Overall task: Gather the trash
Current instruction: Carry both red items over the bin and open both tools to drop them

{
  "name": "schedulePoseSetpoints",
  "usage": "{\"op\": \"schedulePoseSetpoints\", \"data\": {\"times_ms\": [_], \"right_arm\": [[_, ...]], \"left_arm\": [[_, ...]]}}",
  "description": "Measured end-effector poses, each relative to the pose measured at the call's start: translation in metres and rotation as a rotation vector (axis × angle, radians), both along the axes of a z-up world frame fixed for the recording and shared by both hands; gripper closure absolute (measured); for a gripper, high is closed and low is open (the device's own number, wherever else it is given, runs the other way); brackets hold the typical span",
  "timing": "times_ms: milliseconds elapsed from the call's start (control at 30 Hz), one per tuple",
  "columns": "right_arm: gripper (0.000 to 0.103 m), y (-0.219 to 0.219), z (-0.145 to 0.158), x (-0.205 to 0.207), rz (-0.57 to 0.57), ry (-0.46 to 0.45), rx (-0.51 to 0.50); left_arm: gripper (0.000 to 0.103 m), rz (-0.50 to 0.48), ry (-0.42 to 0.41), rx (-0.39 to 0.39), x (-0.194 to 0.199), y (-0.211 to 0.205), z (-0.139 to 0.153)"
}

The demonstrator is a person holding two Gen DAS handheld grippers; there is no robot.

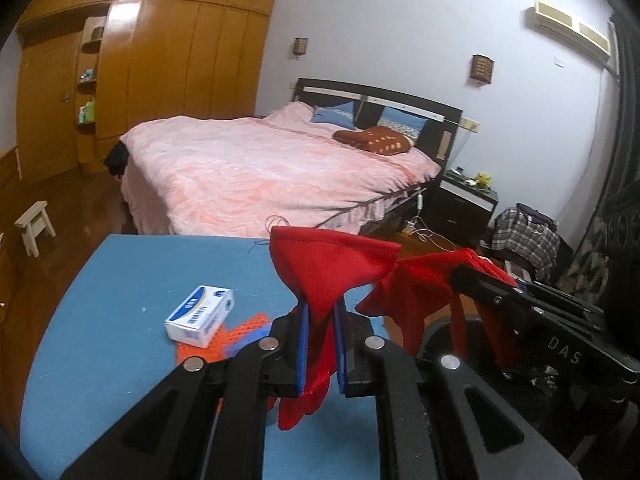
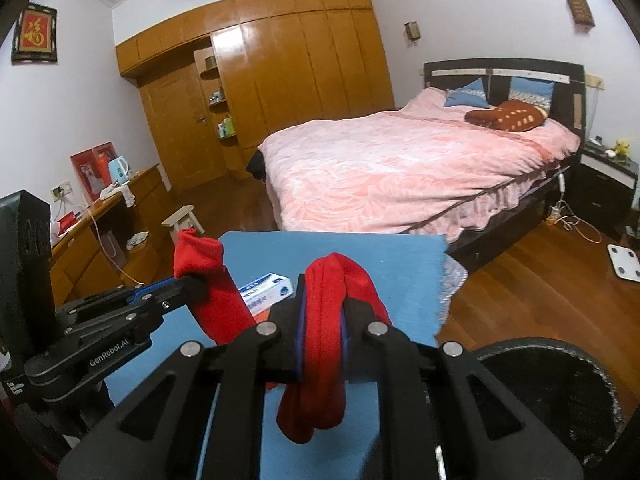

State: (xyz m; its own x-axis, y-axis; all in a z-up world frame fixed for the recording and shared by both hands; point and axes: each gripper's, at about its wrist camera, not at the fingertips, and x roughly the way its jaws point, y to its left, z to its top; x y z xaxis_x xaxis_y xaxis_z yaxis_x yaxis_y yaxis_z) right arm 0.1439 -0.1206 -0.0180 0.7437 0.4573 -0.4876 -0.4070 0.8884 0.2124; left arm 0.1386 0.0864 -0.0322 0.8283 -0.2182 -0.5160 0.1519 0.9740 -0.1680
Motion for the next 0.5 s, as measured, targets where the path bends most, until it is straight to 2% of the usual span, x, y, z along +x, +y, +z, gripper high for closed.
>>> {"op": "schedulePoseSetpoints", "data": {"times_ms": [500], "right_arm": [[0.091,-0.085,-0.001,-0.037,-0.14,-0.007,-0.03]], "left_arm": [[0.092,-0.156,-0.011,-0.008,-0.012,-0.082,0.003]]}}
